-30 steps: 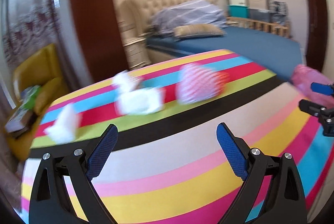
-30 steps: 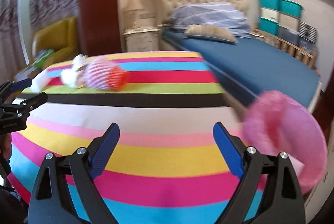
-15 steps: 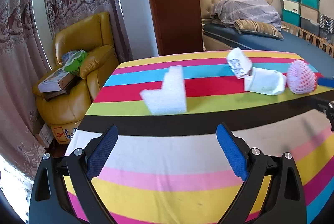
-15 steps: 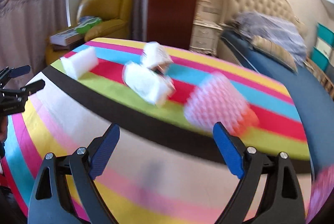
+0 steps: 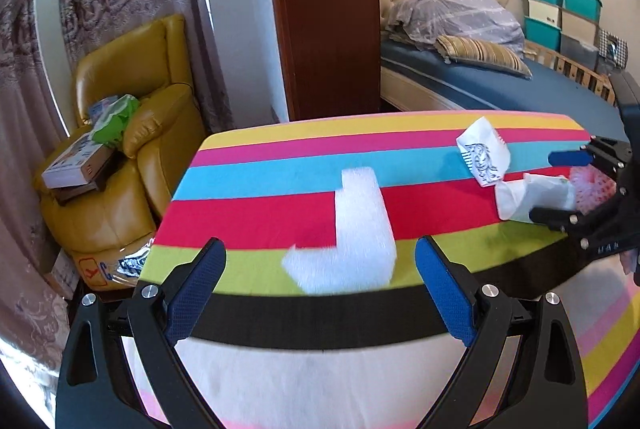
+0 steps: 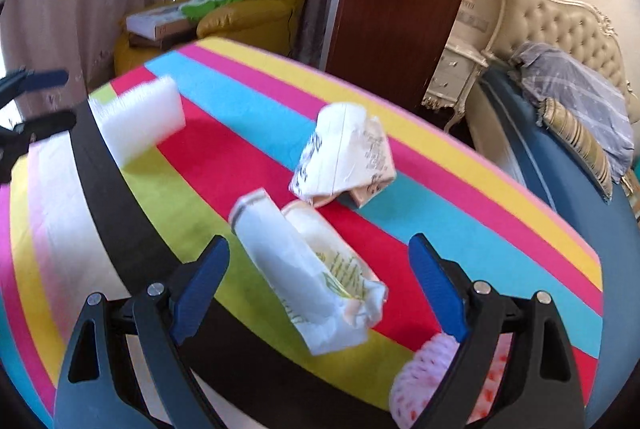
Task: Collect trash
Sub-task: 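Grasp the L-shaped foam piece with the left tool while the right tool grasps a paper cup, then carry the foam piece and paper cup to the pink bin and release both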
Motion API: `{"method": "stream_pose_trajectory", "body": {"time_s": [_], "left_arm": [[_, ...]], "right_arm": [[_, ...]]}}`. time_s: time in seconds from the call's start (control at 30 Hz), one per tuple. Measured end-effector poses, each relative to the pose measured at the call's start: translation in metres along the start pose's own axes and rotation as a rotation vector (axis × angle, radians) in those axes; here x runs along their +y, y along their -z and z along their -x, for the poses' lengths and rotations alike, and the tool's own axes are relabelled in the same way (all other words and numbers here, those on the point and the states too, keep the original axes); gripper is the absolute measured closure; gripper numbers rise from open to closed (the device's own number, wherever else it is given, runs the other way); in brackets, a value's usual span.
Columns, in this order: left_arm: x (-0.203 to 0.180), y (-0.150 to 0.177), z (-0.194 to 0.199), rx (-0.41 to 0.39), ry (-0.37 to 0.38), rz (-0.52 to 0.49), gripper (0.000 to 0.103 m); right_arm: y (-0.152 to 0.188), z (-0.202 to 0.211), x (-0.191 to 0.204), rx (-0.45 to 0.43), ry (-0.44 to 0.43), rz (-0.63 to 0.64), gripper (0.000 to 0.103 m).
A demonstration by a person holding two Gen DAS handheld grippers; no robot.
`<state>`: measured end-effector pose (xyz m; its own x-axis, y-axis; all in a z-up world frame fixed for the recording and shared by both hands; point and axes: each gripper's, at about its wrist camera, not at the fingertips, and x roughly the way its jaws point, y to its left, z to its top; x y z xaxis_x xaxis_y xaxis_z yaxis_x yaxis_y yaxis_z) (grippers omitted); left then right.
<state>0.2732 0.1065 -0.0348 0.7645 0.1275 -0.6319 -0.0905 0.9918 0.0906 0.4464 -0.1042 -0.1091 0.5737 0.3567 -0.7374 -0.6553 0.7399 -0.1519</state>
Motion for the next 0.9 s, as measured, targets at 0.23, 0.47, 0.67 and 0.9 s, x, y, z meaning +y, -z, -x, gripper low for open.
{"method": "stream_pose_trajectory", "body": {"time_s": [0.23,0.47,0.67,0.9], "left_arm": [[-0.007,-0.005,-0.039,0.096,0.030,0.003,0.014],[-0.024,0.002,-0.050,0.144,0.029,-0.034,0.041],[-0.033,0.014,-0.023,0.086,0.028,-0.041,0.042],[-0.038,0.035,0.024,0.029,0.024,-0.023,0.042]], "right_arm": [[0.020,-0.009,0.009,0.023,-0.023,0.021,0.037],[0.029,0.004,0.011,-0.025,-0.023,-0.024,0.047],[0.039,0.036,0.019,-0.082,-0.019,-0.037,0.048],[0.054,0.091,0.043,-0.160,0.002,-0.016,0.048]]}}
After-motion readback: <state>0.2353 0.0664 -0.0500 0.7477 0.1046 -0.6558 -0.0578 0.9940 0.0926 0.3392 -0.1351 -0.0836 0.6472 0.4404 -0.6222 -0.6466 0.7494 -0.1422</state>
